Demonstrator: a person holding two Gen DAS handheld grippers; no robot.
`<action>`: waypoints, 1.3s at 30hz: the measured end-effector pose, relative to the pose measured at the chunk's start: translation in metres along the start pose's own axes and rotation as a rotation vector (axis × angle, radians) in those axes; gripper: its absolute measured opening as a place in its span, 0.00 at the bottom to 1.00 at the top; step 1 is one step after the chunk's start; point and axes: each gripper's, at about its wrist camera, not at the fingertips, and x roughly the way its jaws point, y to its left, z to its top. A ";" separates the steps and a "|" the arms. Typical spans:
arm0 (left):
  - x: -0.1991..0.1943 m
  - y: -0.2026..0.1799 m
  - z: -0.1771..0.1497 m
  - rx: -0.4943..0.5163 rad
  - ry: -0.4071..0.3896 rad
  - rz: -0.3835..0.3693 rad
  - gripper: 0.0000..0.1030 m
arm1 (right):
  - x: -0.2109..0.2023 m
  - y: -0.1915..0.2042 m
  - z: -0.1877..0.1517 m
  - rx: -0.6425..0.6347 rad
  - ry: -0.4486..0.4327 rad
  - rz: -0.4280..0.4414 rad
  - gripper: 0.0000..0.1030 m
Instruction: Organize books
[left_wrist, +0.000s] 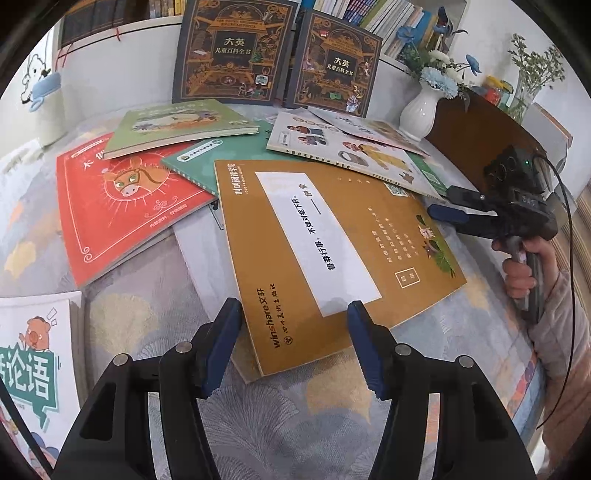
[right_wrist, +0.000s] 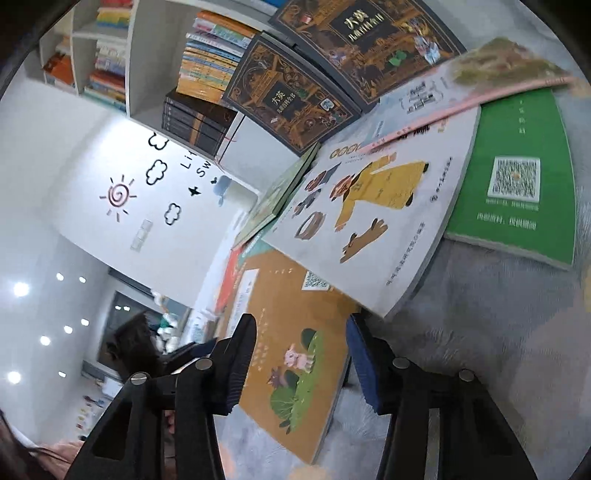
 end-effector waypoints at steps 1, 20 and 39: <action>0.000 -0.001 0.000 0.000 0.008 0.004 0.53 | 0.003 0.003 -0.006 0.028 0.039 0.088 0.46; 0.000 -0.006 0.004 -0.003 0.027 0.014 0.54 | 0.043 0.054 -0.007 -0.149 0.096 -0.391 0.79; -0.018 0.016 -0.026 -0.004 0.064 -0.003 0.56 | 0.025 0.038 -0.060 -0.101 0.159 -0.088 0.52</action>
